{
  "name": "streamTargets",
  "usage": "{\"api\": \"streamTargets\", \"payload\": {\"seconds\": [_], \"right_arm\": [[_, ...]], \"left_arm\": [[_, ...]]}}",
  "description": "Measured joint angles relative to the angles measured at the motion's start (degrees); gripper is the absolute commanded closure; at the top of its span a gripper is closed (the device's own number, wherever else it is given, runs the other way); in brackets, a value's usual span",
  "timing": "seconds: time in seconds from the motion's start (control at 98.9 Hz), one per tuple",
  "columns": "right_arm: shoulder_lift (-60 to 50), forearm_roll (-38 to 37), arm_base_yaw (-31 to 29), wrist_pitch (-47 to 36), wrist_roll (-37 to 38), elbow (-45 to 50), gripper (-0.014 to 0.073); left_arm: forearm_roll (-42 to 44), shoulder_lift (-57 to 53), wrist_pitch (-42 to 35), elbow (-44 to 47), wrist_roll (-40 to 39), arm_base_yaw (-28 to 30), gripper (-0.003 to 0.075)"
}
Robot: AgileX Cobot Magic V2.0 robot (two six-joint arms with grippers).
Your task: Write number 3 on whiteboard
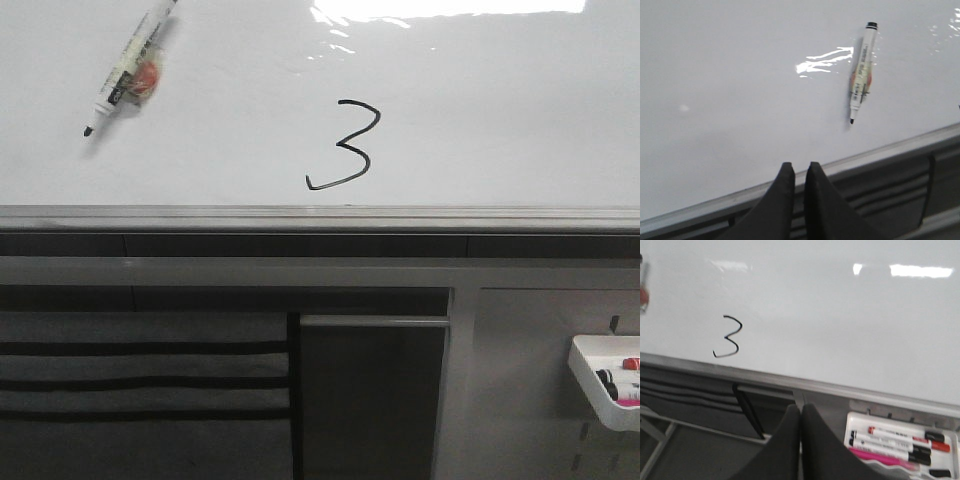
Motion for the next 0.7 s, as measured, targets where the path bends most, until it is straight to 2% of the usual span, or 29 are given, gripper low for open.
{"api": "streamTargets", "payload": {"seconds": [0.081,0.202,0.303,0.506,0.698], "right_arm": [[-2.4,0.0,0.0,-4.6,0.1,4.3,0.0668],[-3.4,0.0,0.0,-5.3,0.1,8.0,0.0668],[-3.4,-0.1,0.0,-5.3,0.1,9.6,0.0668],[-3.4,-0.1,0.0,-5.3,0.2,9.8,0.0668],[-3.4,-0.1,0.0,-5.3,0.3,9.9,0.0668]], "left_arm": [[-5.6,-3.0,-10.2,6.9,-0.1,0.3,0.0738],[-14.9,-4.3,-23.2,14.8,-0.2,0.4,0.0738],[-17.3,-4.4,-26.6,19.6,-0.3,0.4,0.0738],[-17.7,-4.7,-28.3,28.2,-0.5,-0.1,0.0738],[-15.3,-14.1,-43.1,36.3,-0.3,-3.7,0.0738]]}}
